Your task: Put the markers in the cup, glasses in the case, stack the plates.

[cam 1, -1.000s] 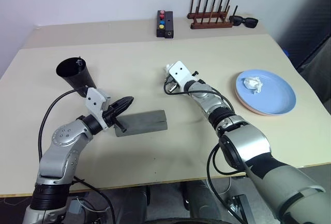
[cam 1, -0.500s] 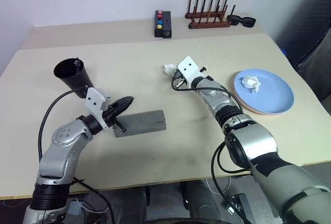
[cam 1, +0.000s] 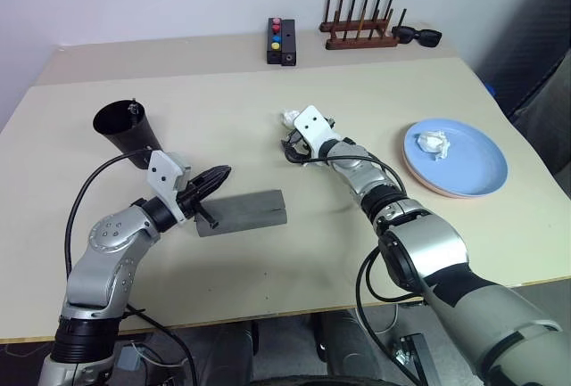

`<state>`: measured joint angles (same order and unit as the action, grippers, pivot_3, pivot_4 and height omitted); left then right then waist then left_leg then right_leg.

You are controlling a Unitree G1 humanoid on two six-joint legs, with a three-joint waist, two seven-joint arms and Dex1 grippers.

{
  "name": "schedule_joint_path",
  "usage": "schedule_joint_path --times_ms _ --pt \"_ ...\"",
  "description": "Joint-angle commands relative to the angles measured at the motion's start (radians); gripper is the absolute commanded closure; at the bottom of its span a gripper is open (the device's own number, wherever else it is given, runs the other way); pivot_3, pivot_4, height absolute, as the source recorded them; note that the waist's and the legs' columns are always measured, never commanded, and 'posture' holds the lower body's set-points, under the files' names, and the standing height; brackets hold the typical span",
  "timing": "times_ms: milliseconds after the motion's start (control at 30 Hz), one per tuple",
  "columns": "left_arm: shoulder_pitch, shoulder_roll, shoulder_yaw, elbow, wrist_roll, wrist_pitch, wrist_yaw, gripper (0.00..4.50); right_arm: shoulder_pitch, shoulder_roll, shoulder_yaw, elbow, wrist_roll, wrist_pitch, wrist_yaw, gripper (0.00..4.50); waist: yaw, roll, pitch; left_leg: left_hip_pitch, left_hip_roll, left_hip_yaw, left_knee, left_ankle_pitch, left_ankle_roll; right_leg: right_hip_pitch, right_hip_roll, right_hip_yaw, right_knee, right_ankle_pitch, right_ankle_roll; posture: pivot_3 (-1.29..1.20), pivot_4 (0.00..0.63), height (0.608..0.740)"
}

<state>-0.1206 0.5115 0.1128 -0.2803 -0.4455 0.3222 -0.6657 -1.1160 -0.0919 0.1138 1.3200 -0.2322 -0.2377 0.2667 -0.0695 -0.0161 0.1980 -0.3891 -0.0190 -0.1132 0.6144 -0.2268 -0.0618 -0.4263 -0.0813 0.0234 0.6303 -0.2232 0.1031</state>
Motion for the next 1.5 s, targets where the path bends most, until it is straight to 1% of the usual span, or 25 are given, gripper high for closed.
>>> schedule_joint_path --times_ms 33,67,133,167,300,333,700,800,967,1133,1233,1300,1500 --pt "0.008 0.013 0.033 -0.043 -0.002 -0.008 0.009 4.50 -0.042 0.008 -0.011 -0.002 0.000 0.007 -0.039 0.54 0.000 0.000 0.000 0.000 0.000 0.000 0.000 0.000 0.000 0.000 0.000 0.000 0.000 0.000 0.000 0.00 0.150 0.739" --pt "0.011 0.014 0.035 -0.046 -0.003 -0.007 0.010 4.50 -0.042 0.007 -0.014 -0.001 0.001 0.010 -0.045 0.84 0.000 0.000 0.000 0.000 0.000 0.000 0.000 0.000 0.000 0.000 0.000 0.000 0.000 0.000 0.000 0.00 0.150 0.739" --pt "0.017 0.015 0.036 -0.052 -0.004 -0.006 0.013 4.50 -0.042 0.005 -0.017 -0.001 0.003 0.011 -0.054 1.74 0.000 0.000 0.000 0.000 0.000 0.000 0.000 0.000 0.000 0.000 0.000 0.000 0.000 0.000 0.000 0.00 0.150 0.739" --pt "0.018 0.016 0.037 -0.052 -0.004 -0.006 0.013 4.50 -0.042 0.005 -0.017 -0.001 0.004 0.011 -0.055 2.33 0.000 0.000 0.000 0.000 0.000 0.000 0.000 0.000 0.000 0.000 0.000 0.000 0.000 0.000 0.000 0.00 0.150 0.739" --pt "0.017 0.016 0.038 -0.052 -0.004 -0.004 0.013 4.50 -0.040 0.006 -0.019 -0.002 0.006 0.005 -0.051 4.41 0.000 0.000 0.000 0.000 0.000 0.000 0.000 0.000 0.000 0.000 0.000 0.000 0.000 0.000 0.000 0.00 0.150 0.739" --pt "0.016 0.015 0.037 -0.051 -0.004 -0.003 0.013 4.50 -0.039 0.007 -0.020 -0.003 0.008 0.001 -0.046 4.47 0.000 0.000 0.000 0.000 0.000 0.000 0.000 0.000 0.000 0.000 0.000 0.000 0.000 0.000 0.000 0.00 0.150 0.739" --pt "0.017 0.012 0.033 -0.054 -0.004 -0.003 0.016 4.50 -0.013 -0.008 -0.018 -0.018 0.006 -0.035 -0.017 4.47 0.000 0.000 0.000 0.000 0.000 0.000 0.000 0.000 0.000 0.000 0.000 0.000 0.000 0.000 0.000 0.00 0.150 0.739" --pt "0.023 0.011 0.034 -0.061 -0.005 -0.003 0.020 4.50 -0.002 -0.027 -0.003 -0.035 -0.007 -0.072 0.001 4.47 0.000 0.000 0.000 0.000 0.000 0.000 0.000 0.000 0.000 0.000 0.000 0.000 0.000 0.000 0.000 0.00 0.150 0.739" --pt "0.033 0.010 0.036 -0.068 -0.006 -0.001 0.023 4.50 0.042 -0.075 -0.014 -0.092 0.018 -0.121 0.069 4.47 0.001 0.000 0.000 0.000 0.000 0.000 0.000 0.000 0.000 0.000 0.000 0.000 0.000 0.000 0.000 0.00 0.150 0.739" --pt "0.033 0.009 0.032 -0.061 -0.005 -0.002 0.021 4.50 0.084 -0.112 -0.022 -0.155 0.040 -0.133 0.109 4.47 0.000 0.000 0.000 0.000 0.000 0.000 0.000 0.000 0.000 0.000 0.000 0.000 0.000 0.000 0.000 0.00 0.150 0.739" --pt "0.027 0.006 0.028 -0.062 -0.004 -0.001 0.023 4.50 0.125 -0.143 -0.032 -0.240 0.063 -0.131 0.149 4.47 0.000 0.000 0.000 0.000 0.000 0.000 0.000 0.000 0.000 0.000 0.000 0.000 0.000 0.000 0.000 0.00 0.150 0.739" --pt "0.031 0.005 0.030 -0.065 -0.004 -0.003 0.024 4.50 0.168 -0.177 -0.044 -0.335 0.084 -0.120 0.177 4.47 0.001 0.000 0.000 0.000 0.000 0.000 0.000 0.000 0.000 0.000 0.000 0.000 0.000 0.000 0.000 0.00 0.150 0.739" --pt "0.040 0.006 0.036 -0.060 -0.006 -0.006 0.016 4.50 0.349 -0.305 -0.093 -0.718 0.158 0.043 0.262 4.47 0.013 0.000 0.000 -0.001 0.000 0.000 0.001 0.000 0.000 0.000 0.000 0.000 0.000 0.000 0.000 0.00 0.150 0.739"
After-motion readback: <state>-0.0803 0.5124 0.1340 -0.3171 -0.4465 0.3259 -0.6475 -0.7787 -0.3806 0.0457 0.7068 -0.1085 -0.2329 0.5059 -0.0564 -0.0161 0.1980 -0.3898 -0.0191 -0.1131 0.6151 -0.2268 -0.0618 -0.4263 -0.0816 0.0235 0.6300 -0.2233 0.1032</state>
